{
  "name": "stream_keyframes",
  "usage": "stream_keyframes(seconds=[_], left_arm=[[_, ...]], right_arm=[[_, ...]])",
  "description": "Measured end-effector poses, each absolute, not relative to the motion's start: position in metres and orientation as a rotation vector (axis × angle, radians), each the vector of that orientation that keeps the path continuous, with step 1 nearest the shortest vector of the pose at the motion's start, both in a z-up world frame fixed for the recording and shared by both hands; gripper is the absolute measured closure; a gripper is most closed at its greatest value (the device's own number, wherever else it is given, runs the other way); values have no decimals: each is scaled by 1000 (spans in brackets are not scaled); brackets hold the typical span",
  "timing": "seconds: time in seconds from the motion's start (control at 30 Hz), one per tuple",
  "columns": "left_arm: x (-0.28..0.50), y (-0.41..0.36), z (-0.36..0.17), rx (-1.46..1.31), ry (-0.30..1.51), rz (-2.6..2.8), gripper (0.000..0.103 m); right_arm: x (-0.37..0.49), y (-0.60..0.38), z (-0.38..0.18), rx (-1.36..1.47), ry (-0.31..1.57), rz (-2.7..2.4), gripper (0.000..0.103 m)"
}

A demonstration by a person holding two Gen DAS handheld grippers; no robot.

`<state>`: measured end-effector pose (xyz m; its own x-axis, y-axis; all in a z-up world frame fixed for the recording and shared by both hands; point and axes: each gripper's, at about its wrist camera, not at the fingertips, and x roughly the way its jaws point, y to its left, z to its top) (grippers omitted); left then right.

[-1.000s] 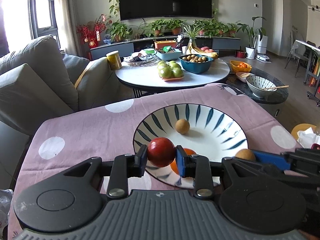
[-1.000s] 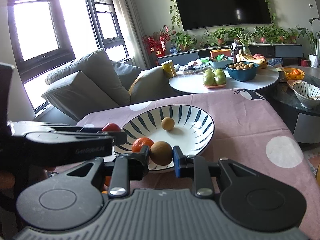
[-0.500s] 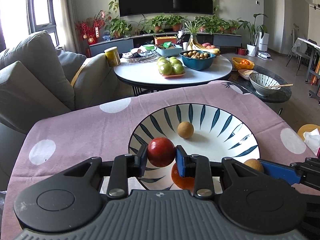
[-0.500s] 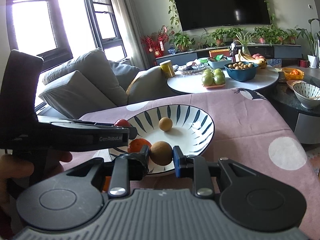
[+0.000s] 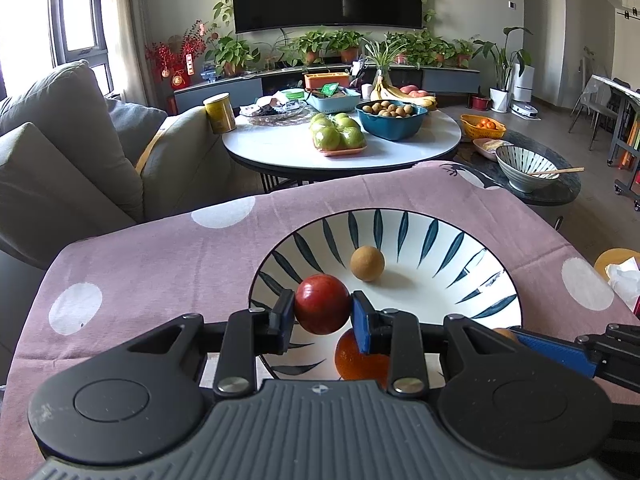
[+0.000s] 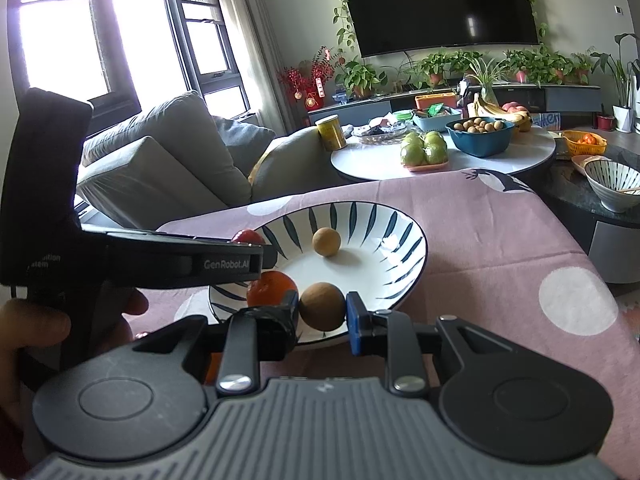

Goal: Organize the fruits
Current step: 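Carry the red fruit in left tool and kiwi in right tool over the bowl, then open left tool to drop the red fruit while right tool drops the kiwi, then move both tools back to the fruit cluster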

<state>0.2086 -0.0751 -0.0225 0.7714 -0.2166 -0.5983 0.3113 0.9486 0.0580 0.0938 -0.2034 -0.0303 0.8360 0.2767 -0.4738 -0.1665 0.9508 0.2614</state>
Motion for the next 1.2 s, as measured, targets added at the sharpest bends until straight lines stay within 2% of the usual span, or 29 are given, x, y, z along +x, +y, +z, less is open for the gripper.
stream_keyframes(seconds=[0.37, 0.57, 0.97, 1.2], left_arm=[[204, -70, -18, 156, 613, -286, 74], [195, -55, -10, 135, 598, -265, 69], [140, -6, -3, 143, 594, -217, 69], [109, 11, -20, 143, 670, -198, 69]], right_arm=[[95, -201, -33, 206, 530, 242, 103], [94, -201, -34, 203, 522, 239, 103], [83, -196, -26, 196, 530, 242, 101], [60, -195, -19, 173, 504, 251, 100]])
